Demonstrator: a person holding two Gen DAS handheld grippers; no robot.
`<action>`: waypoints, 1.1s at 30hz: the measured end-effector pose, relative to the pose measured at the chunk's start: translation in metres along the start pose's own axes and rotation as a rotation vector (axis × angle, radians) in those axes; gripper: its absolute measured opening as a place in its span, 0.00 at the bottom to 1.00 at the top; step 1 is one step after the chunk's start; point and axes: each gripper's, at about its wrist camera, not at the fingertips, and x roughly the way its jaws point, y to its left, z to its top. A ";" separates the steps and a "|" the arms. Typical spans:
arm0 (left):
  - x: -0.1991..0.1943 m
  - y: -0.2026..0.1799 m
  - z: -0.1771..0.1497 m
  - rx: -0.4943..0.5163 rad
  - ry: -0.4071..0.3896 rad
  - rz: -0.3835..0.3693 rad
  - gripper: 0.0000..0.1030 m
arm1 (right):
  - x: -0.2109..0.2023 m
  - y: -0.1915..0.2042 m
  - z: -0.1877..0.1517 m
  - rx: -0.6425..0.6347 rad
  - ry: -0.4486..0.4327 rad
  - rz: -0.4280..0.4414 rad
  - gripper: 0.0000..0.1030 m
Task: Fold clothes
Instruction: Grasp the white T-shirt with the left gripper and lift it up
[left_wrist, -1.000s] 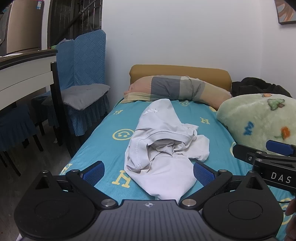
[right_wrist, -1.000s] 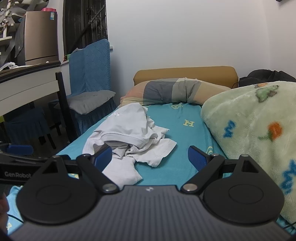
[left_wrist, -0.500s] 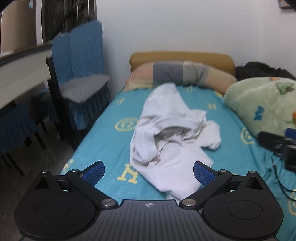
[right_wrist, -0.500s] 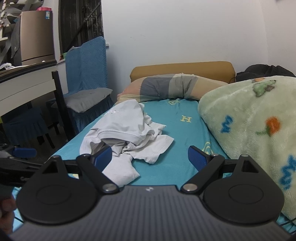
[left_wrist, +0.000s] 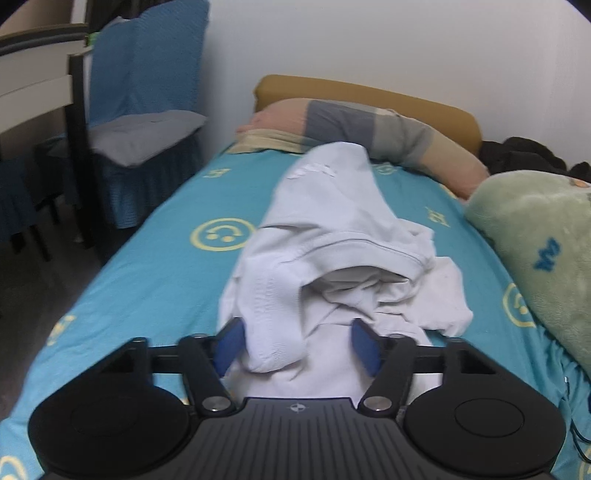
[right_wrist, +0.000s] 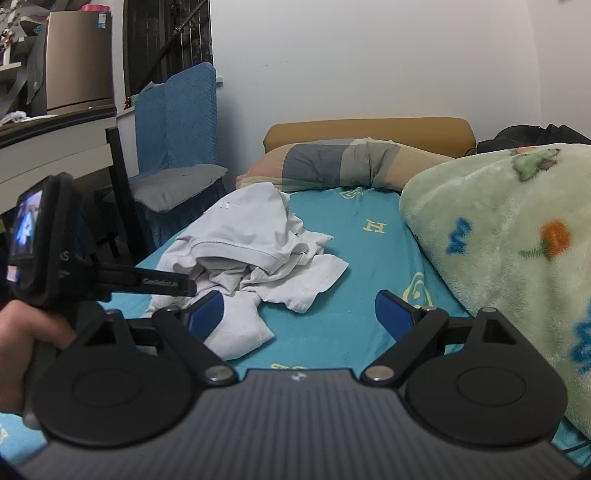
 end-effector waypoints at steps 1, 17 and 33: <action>0.000 0.000 0.000 0.011 -0.006 0.014 0.35 | 0.002 -0.001 -0.001 0.003 0.001 0.001 0.88; -0.177 0.031 0.052 -0.026 -0.270 -0.167 0.07 | -0.035 -0.001 0.000 -0.006 -0.184 -0.056 0.88; -0.243 0.088 0.035 -0.139 -0.272 -0.317 0.07 | -0.040 0.155 0.027 -0.245 -0.091 0.094 0.88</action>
